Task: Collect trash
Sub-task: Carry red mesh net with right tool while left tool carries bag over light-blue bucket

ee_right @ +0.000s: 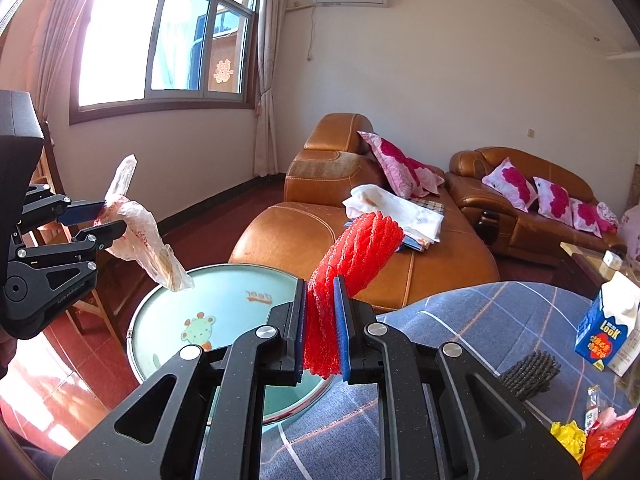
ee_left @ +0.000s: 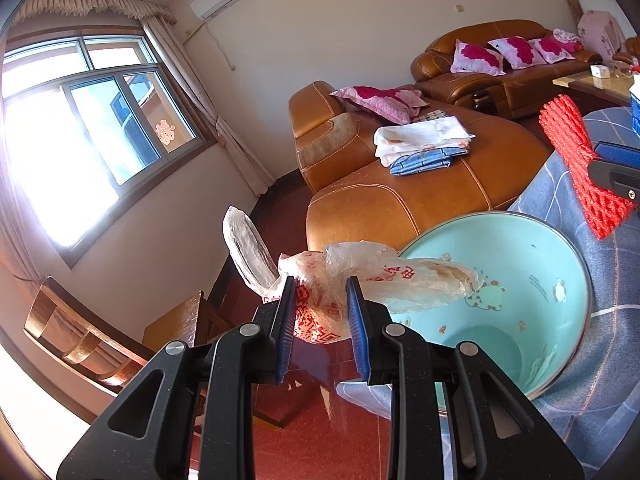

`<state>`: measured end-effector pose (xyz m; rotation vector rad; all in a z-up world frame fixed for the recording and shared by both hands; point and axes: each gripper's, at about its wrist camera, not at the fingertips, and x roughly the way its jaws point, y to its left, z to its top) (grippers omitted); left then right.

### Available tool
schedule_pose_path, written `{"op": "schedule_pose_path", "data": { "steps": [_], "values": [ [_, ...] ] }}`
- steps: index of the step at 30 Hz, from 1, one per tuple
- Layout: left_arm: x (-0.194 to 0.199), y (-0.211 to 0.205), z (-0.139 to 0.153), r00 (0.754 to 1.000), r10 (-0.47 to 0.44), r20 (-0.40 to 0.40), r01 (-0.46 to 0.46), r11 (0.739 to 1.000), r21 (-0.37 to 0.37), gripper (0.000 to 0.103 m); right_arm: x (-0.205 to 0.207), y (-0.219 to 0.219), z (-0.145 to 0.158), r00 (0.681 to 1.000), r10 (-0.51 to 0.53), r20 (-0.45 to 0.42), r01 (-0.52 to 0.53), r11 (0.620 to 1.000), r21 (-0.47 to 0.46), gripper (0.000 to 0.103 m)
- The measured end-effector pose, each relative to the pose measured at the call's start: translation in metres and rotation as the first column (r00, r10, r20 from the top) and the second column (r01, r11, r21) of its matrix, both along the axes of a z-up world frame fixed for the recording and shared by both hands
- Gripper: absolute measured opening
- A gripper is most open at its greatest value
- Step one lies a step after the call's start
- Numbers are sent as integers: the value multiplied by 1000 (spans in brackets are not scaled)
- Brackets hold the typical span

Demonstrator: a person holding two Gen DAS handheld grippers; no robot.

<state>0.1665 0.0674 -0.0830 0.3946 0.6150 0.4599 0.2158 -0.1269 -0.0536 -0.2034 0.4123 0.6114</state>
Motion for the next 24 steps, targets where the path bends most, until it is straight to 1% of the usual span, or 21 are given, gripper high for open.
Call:
{"op": "schedule_pose_path", "data": {
  "steps": [9,24],
  "values": [
    [2,1,-2,1000,-15,-9,15,1000,-10,26,0,12,-2,999,33,1,-33,998,-44,14],
    [2,2,-1,999,-25,-19,25,1000,-14,27,-3,16,-4,999,45,-15,-46,998,-46,14]
  ]
}}
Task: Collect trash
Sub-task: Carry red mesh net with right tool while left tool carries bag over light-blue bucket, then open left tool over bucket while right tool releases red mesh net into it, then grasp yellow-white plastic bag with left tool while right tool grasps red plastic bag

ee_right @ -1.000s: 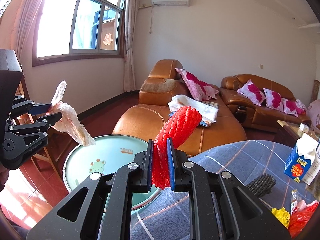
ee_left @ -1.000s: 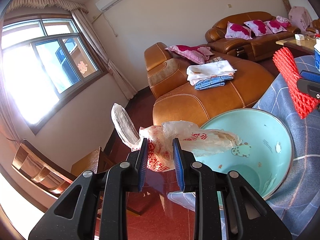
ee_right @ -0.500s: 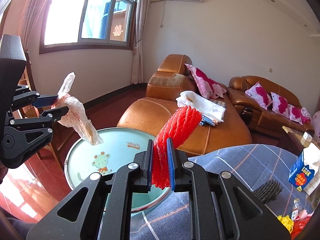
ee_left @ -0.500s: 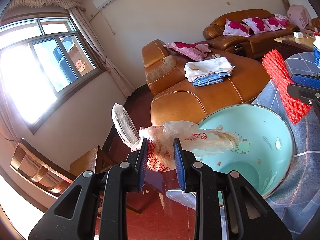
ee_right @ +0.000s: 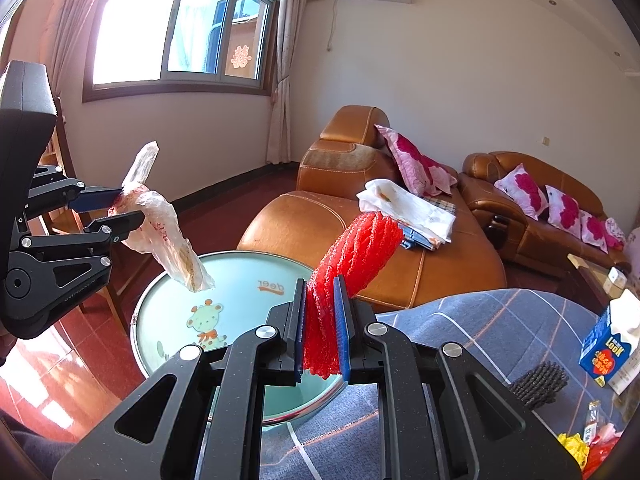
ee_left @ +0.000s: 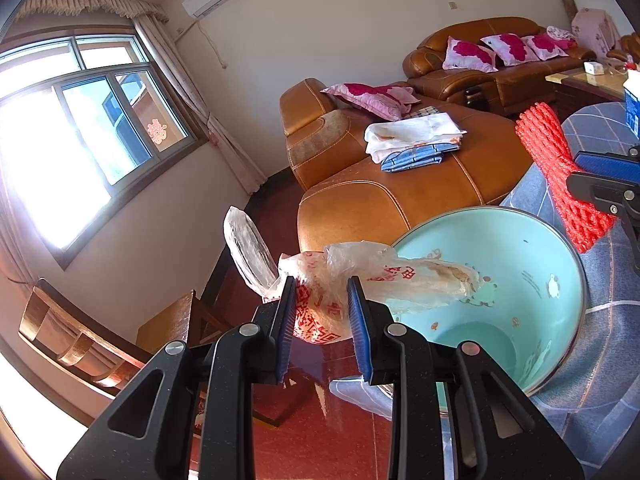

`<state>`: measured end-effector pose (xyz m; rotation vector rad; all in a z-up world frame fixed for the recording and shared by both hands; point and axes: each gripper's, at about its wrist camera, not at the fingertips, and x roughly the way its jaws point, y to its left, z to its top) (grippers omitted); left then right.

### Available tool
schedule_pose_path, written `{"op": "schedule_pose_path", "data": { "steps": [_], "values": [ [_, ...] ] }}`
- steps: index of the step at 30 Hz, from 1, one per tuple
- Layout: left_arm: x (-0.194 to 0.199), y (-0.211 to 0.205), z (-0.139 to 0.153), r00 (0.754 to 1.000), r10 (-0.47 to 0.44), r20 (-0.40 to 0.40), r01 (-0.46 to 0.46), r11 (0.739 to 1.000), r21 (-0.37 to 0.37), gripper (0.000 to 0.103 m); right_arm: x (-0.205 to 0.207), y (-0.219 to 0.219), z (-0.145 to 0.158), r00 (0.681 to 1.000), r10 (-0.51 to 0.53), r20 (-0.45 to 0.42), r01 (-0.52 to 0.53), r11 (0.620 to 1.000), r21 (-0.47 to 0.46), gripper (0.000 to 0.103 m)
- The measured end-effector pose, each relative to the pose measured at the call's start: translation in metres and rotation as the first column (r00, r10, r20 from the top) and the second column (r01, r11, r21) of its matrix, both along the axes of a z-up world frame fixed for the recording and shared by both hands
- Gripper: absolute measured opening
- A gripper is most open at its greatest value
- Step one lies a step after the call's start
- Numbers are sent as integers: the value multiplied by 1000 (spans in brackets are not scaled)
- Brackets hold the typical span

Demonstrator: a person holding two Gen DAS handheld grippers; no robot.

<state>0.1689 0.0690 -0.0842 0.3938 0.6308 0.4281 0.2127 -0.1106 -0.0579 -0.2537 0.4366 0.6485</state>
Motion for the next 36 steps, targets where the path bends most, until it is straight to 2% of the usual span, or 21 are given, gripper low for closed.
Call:
{"op": "schedule_pose_path", "data": {
  "steps": [8,9,10,12,13,15,22,25,27,31,36],
  "values": [
    [-2,-4,-1,1000,-21,-7,21,1000,-9,27,1,3,-1,1000,21,-13,-21,1000,-12,15],
    [-2,-5,-2,1000,-27,-10,27,1000,-10,30,1,4,-2,999,29,-17,-29,999,-17,18],
    [-2,-6,-3,999,-36,-15,35,999,-14,34,2,5,-2,999,35,-20,-35,999,-22,19],
    [-3,-9,-5,999,-46,-14,46,999,-11,64,1,7,-3,999,42,-21,-43,999,-27,28],
    [-2,-12,-6,998,-56,-16,56,998,-7,69,0,7,-2,999,42,-20,-43,999,-28,30],
    [-3,-17,-9,997,-76,-22,76,997,-1,70,1,7,-3,999,40,-22,-40,999,-25,35],
    [-4,-20,-12,996,-85,-26,84,996,-15,70,0,4,-3,1000,18,-18,-18,1000,-15,41],
    [-6,-18,-10,997,-81,-20,80,996,-31,70,-1,2,-2,1000,-10,-3,10,1000,-12,46],
    [-7,-17,-6,996,-86,-17,85,995,-55,71,-5,-3,1,998,-61,29,62,998,-8,53],
    [-13,-21,-2,994,-110,-8,108,989,-103,72,-15,-23,7,984,-177,29,176,984,17,53],
    [-20,-51,3,982,-187,-2,185,974,-130,72,-52,-68,32,938,-328,108,327,945,34,53]
  ]
}}
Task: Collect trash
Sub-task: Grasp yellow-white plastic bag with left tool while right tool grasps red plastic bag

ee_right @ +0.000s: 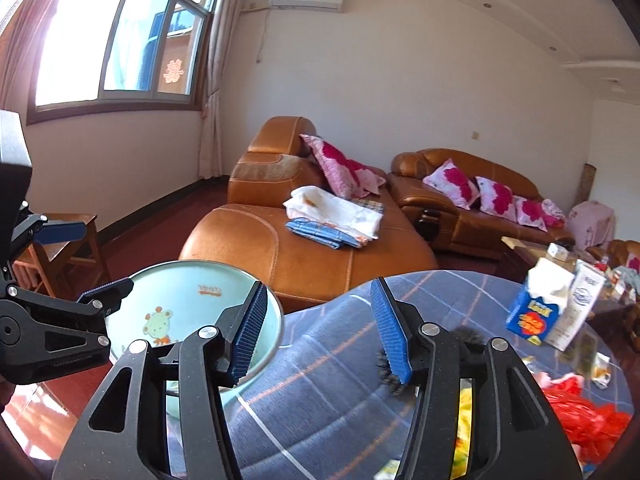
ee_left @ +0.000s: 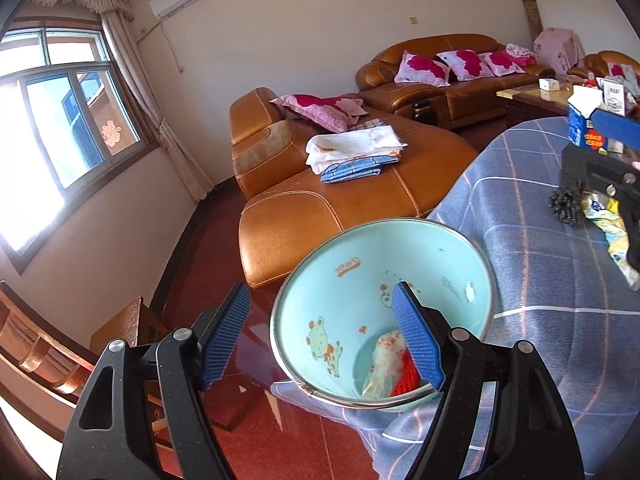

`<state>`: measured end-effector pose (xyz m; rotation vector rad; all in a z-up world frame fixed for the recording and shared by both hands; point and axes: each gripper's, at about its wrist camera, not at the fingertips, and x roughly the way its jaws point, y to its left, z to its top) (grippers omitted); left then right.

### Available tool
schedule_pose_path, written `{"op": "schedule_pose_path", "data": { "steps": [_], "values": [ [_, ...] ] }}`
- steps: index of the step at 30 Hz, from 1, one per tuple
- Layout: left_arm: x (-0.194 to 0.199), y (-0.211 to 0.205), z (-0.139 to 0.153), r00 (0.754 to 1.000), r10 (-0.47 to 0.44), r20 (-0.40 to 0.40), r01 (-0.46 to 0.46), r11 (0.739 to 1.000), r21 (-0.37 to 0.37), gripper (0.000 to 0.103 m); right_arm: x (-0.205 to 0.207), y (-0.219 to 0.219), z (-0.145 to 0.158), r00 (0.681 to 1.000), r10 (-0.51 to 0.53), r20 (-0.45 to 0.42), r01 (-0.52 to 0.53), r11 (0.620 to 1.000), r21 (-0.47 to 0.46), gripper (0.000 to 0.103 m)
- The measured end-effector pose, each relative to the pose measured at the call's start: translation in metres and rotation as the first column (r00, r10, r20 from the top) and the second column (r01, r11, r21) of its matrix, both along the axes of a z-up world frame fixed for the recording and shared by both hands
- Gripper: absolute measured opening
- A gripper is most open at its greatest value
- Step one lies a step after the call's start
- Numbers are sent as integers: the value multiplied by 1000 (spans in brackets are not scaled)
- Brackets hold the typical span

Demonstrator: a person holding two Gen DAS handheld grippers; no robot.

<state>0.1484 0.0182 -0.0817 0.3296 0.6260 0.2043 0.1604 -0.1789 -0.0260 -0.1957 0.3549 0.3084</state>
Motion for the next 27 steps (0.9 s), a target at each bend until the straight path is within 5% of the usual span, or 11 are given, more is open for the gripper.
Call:
{"op": "schedule_pose_path", "data": {
  "steps": [6,10,15,27],
  "values": [
    [-9,-54,2,991,-136,7,136,991,-11,73,-47,-96,22,957,-283,58,280,959,46,55],
    [-12,-93,0,976,-218,7,218,976,-20,73,-44,-146,10,922,-387,-26,387,920,53,56],
    [-19,-135,0,949,-314,25,314,949,-5,78,-31,-170,-13,912,-382,-153,396,915,75,56],
    [-1,-188,-29,896,-441,-57,439,898,-37,79,-34,-186,-27,908,-352,-227,385,915,119,52]
  ]
}}
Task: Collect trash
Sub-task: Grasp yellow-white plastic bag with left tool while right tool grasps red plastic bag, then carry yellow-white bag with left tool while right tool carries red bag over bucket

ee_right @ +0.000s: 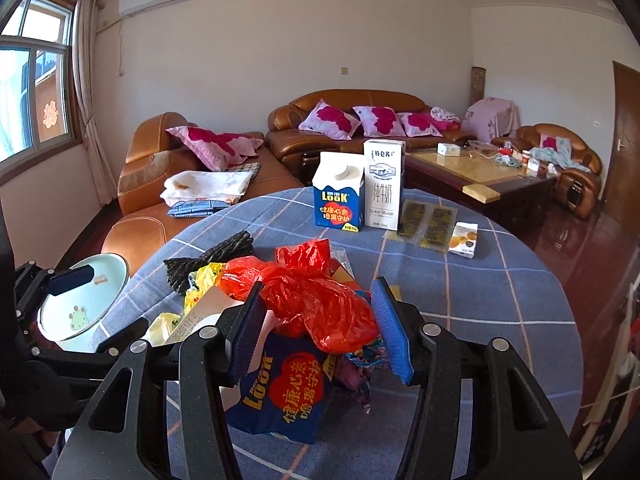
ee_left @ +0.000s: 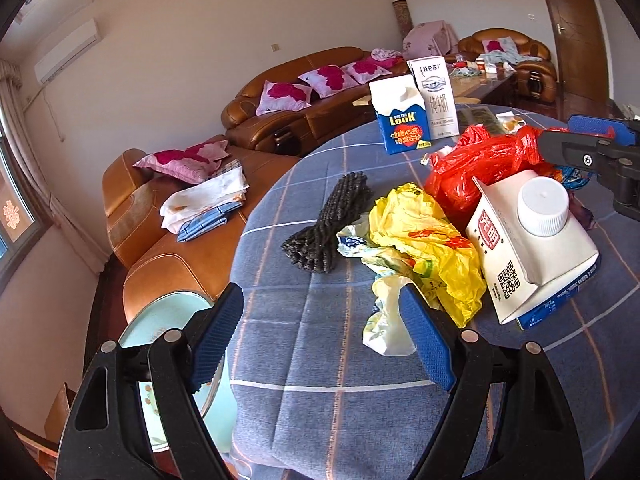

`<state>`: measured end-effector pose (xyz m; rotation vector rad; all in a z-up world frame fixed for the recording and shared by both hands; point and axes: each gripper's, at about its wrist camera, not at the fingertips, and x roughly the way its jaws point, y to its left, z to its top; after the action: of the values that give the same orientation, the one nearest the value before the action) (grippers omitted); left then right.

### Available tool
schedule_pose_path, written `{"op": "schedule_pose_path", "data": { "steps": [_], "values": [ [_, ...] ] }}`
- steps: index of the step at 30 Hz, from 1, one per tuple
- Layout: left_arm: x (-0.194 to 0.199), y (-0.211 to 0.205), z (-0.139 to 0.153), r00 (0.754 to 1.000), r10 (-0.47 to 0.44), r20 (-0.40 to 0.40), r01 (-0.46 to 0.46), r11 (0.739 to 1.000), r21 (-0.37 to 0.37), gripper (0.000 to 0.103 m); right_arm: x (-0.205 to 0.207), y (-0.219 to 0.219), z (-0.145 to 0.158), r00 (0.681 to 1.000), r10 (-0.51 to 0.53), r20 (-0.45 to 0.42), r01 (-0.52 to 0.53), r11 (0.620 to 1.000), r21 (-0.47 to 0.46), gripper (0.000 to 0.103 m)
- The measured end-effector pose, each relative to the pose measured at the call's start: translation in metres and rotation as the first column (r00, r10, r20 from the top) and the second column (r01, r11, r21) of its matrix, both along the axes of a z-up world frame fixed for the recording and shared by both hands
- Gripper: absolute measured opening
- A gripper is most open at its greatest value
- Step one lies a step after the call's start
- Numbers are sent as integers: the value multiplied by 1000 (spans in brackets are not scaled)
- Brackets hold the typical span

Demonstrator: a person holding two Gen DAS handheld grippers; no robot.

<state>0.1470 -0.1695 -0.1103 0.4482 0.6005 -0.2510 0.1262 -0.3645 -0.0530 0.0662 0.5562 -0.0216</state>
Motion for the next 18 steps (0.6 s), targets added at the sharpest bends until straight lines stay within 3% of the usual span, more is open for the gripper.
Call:
{"op": "schedule_pose_path", "data": {
  "steps": [4,5,6,8,9,10,12,18],
  "values": [
    [5,-7,-12,998,-35,-48,35,999,-8,77,0,-8,-3,999,20,-25,-19,999,49,45],
    [6,-8,-14,997,-46,-57,45,999,-17,71,0,-9,-4,999,27,-28,-26,998,58,40],
    [6,-9,-15,996,-63,-68,61,998,-31,59,0,-11,-4,999,33,-32,-31,997,64,29],
    [5,-12,-17,991,-98,-89,95,995,-40,46,2,-11,-6,998,47,-45,-44,997,71,12],
    [4,-14,-18,989,-116,-95,112,993,-42,39,2,-10,-6,997,53,-47,-50,996,69,8],
    [3,-16,-18,986,-131,-105,127,991,-46,25,1,-9,-7,997,57,-47,-54,996,65,8],
    [2,-18,-19,984,-142,-110,138,989,-43,13,-1,-6,-6,997,61,-39,-58,996,61,5],
    [-2,-7,-6,989,-130,-74,125,990,-59,6,-16,-10,8,999,20,41,-23,998,66,4]
  ]
}}
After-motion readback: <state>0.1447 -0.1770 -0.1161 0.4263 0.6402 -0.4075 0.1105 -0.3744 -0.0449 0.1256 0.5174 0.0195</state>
